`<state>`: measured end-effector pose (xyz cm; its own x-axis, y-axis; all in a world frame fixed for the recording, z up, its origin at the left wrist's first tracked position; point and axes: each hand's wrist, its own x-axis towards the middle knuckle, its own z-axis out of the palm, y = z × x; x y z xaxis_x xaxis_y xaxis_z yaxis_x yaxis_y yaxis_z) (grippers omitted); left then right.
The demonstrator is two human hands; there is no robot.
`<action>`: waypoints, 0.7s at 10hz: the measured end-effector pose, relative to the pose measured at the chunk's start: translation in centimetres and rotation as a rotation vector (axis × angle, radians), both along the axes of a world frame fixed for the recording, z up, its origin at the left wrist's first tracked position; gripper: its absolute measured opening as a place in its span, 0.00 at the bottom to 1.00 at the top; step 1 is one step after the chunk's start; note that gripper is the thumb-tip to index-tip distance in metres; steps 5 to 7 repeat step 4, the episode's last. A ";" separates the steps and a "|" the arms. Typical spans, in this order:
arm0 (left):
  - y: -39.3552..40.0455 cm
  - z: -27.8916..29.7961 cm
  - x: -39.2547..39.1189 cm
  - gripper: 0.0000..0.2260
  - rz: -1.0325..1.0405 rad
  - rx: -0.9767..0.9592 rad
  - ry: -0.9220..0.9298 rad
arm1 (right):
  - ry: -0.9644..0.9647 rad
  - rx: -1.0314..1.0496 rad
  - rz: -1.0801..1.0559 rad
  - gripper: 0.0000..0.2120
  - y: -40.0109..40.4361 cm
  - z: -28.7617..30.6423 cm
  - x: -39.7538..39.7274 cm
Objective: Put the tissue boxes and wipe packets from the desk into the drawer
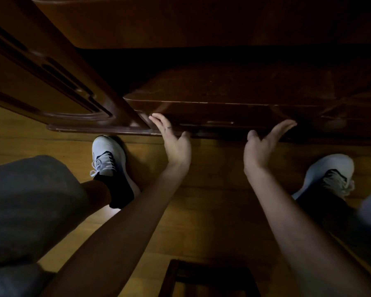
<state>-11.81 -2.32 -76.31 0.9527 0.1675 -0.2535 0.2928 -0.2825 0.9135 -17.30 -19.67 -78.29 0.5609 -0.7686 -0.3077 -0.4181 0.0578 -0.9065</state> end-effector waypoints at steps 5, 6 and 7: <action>4.6 15.5 2.0 0.25 -0.374 0.257 0.295 | 0.292 0.131 0.309 0.18 -4.3 16.3 -3.5; 4.6 15.5 2.0 0.25 -0.374 0.257 0.295 | 0.292 0.131 0.309 0.18 -4.3 16.3 -3.5; 4.6 15.5 2.0 0.25 -0.374 0.257 0.295 | 0.292 0.131 0.309 0.18 -4.3 16.3 -3.5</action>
